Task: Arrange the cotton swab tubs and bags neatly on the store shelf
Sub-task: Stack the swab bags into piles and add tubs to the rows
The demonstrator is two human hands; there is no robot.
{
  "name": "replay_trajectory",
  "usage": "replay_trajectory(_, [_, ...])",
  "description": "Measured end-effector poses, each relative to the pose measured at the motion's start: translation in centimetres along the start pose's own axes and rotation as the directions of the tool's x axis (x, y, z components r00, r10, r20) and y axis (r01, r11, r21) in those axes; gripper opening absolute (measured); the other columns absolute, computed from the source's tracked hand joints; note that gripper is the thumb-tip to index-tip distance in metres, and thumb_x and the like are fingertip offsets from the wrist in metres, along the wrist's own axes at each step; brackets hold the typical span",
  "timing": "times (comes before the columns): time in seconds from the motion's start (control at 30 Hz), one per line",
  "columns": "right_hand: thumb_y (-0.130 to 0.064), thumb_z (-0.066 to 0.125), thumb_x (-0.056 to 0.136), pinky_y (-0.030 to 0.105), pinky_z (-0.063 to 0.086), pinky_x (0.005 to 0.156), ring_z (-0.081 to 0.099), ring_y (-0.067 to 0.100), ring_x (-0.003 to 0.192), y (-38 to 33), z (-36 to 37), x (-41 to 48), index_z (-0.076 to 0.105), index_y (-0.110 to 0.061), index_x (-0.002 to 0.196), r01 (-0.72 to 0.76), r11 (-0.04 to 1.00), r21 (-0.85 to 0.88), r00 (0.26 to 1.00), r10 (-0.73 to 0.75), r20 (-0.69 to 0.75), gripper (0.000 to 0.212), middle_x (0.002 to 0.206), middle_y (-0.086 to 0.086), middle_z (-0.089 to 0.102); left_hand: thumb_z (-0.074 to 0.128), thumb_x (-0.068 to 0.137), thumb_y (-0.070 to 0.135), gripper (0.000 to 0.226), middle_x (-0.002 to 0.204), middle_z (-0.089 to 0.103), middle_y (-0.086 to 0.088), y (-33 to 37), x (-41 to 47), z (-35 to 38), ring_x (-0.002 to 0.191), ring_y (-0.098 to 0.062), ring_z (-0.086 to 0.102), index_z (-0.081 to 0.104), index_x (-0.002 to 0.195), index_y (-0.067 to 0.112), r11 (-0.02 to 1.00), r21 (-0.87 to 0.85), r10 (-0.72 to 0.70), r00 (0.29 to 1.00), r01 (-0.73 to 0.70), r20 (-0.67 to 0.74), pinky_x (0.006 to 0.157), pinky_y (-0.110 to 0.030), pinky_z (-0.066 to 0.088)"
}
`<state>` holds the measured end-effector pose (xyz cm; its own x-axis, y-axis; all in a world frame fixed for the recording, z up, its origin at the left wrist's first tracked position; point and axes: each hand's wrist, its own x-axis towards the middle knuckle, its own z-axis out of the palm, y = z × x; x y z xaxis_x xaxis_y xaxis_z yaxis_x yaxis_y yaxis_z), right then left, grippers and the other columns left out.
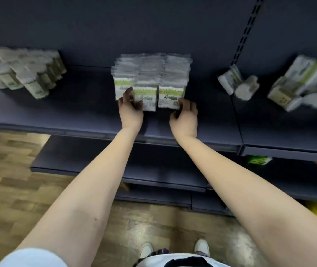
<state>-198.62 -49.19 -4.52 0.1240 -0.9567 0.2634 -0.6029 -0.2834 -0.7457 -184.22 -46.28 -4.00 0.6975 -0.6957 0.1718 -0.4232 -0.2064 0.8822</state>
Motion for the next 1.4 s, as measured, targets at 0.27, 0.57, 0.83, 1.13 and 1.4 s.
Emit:
replay_trajectory(0.27, [-0.008, 0.052, 0.082, 0.043, 0.044, 0.094, 0.047, 0.032, 0.114, 0.1, 0.3, 0.1, 0.057, -0.014, 0.120, 0.000, 0.999, -0.035, 1.000, 0.000, 0.001, 0.038, 0.130, 0.011, 0.044, 0.066, 0.082, 0.010, 0.067, 0.138, 0.035, -0.015, -0.3, -0.3, 0.4, 0.128, -0.031, 0.035, 0.031, 0.138, 0.008, 0.994, 0.073, 0.079, 0.997, -0.080, 0.015, 0.096, -0.025, 0.033])
replay_trajectory(0.57, [-0.018, 0.051, 0.085, 0.039, 0.034, 0.100, 0.042, 0.029, 0.123, -0.1, 0.3, 0.2, 0.039, -0.018, 0.135, -0.003, 0.992, -0.126, 0.997, 0.012, 0.073, 0.052, 0.138, 0.005, 0.046, 0.064, 0.087, 0.018, 0.055, 0.133, 0.045, -0.012, 0.0, -0.6, 0.9, 0.117, -0.030, 0.049, 0.035, 0.133, 0.008, 0.984, 0.165, 0.077, 0.997, -0.071, -0.029, 0.075, -0.022, 0.034])
replay_trajectory(0.83, [-0.018, 0.051, 0.084, 0.037, 0.033, 0.100, 0.042, 0.028, 0.122, -0.1, 0.2, 0.2, 0.039, -0.020, 0.134, -0.023, 0.993, -0.113, 0.996, 0.033, 0.085, 0.051, 0.135, 0.006, 0.045, 0.059, 0.091, 0.023, 0.058, 0.135, 0.044, -0.015, 0.0, -0.6, 1.0, 0.120, -0.032, 0.048, 0.031, 0.140, 0.008, 0.968, 0.237, 0.079, 0.997, -0.077, 0.005, 0.084, -0.034, 0.042])
replay_trajectory(1.13, [-0.014, 0.053, 0.081, 0.040, 0.044, 0.095, 0.050, 0.031, 0.114, 0.1, 0.3, 0.2, 0.051, -0.018, 0.122, -0.033, 0.999, 0.006, 0.998, 0.032, 0.049, 0.042, 0.137, 0.006, 0.037, 0.045, 0.098, 0.029, 0.064, 0.140, 0.032, -0.017, -0.4, -0.3, 1.5, 0.129, -0.032, 0.031, 0.011, 0.151, 0.014, 0.924, 0.379, 0.036, 0.998, -0.055, 0.057, 0.099, -0.038, 0.036])
replay_trajectory(1.4, [0.000, 0.052, 0.081, 0.018, 0.037, 0.081, 0.052, 0.026, 0.108, 0.2, -1.6, 0.1, 0.050, -0.010, 0.119, -0.027, 0.984, 0.178, 0.999, 0.021, 0.037, 0.040, 0.132, 0.010, 0.037, 0.048, 0.092, 0.006, 0.059, 0.130, 0.037, -0.024, 0.5, -2.3, 0.4, 0.116, -0.036, 0.042, 0.024, 0.145, -0.001, 0.962, 0.172, 0.225, 0.973, -0.214, -0.046, 0.102, -0.035, 0.036])
